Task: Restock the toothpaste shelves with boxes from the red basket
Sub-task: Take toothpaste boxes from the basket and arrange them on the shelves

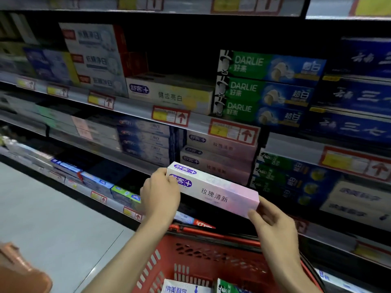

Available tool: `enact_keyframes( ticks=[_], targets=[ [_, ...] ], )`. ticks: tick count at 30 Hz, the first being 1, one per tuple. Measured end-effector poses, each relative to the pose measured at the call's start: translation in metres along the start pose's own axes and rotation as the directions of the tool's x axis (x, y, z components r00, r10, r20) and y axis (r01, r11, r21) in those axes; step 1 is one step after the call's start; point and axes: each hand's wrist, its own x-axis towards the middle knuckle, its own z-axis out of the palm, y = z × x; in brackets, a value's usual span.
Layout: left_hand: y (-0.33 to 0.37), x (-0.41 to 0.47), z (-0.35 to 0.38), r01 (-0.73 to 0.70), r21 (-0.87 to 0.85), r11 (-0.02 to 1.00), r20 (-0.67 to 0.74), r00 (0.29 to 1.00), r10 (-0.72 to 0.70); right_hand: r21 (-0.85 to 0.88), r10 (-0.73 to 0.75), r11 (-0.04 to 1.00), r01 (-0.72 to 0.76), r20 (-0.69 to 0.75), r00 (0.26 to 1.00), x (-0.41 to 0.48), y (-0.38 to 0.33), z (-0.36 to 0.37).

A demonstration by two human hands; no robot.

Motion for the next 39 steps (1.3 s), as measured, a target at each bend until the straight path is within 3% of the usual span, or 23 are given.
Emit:
enact_keyframes(
  ticks=[6,16,29,39],
  targets=[
    [0.021,0.018,0.009,-0.04,-0.191,0.981,0.056,0.997,0.052,0.028,-0.081,0.997,0.078,0.152,0.985,0.026,-0.02,0.007],
    [0.028,0.053,0.027,0.086,-0.499,0.862,0.205,0.978,0.021,0.011,-0.11,0.994,0.11,0.171,0.979,0.068,-0.034,0.002],
    [0.025,0.07,0.051,0.097,-0.454,0.886,0.186,0.983,-0.012,0.057,-0.085,0.995,0.076,0.171,0.982,0.084,-0.019,0.003],
    [0.029,0.07,0.045,0.153,-0.519,0.841,0.213,0.976,-0.046,0.053,-0.113,0.993,0.106,0.172,0.979,0.073,-0.011,0.004]
  ],
)
